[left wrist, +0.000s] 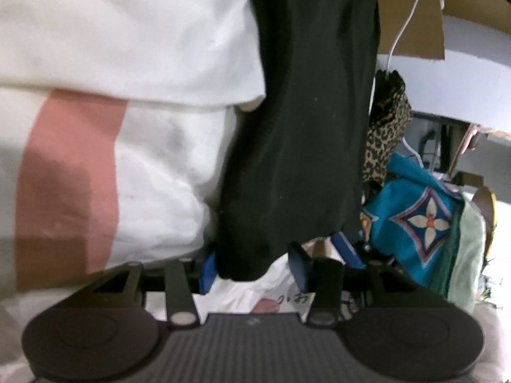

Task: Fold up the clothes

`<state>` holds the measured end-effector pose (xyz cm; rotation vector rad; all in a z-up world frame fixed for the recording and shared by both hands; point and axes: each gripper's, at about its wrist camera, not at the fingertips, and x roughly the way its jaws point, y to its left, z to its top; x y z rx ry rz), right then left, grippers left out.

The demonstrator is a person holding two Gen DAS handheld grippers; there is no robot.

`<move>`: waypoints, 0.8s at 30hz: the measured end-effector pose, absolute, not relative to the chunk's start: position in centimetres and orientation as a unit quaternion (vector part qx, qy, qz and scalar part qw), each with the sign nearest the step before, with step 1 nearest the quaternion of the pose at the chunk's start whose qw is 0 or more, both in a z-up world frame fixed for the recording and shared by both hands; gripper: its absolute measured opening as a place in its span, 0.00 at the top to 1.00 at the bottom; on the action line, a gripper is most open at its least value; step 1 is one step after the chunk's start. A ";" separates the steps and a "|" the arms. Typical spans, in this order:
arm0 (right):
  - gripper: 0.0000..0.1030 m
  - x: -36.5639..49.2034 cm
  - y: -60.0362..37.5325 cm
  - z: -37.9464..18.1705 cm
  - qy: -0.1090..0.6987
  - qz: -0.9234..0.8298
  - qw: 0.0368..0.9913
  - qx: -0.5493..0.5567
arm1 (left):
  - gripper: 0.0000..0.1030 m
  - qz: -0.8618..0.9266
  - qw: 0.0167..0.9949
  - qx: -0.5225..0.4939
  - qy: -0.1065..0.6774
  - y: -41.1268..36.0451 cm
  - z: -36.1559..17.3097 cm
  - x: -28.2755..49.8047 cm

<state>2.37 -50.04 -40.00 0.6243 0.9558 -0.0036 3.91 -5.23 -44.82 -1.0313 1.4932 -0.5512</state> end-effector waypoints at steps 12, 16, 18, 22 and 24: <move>0.69 1.7 -51.3 -40.5 0.443 -0.013 0.834 0.329 | 0.60 -0.199 0.571 -0.535 0.590 -3.6 -45.1 3.3; 0.69 1.2 -52.2 -40.9 0.438 -0.031 0.830 0.343 | 0.63 -0.194 0.580 -0.526 0.591 -4.2 -46.2 3.6; 0.69 1.0 -52.7 -41.1 0.436 -0.040 0.828 0.351 | 0.65 -0.193 0.584 -0.522 0.592 -4.6 -46.4 3.6; 0.69 0.8 -53.6 -41.6 0.432 -0.054 0.823 0.365 | 0.68 -0.174 0.571 -0.559 0.576 -4.2 -47.0 2.9; 0.69 0.7 -53.8 -41.8 0.431 -0.055 0.819 0.375 | 0.71 -0.165 0.561 -0.581 0.566 -3.8 -47.5 2.5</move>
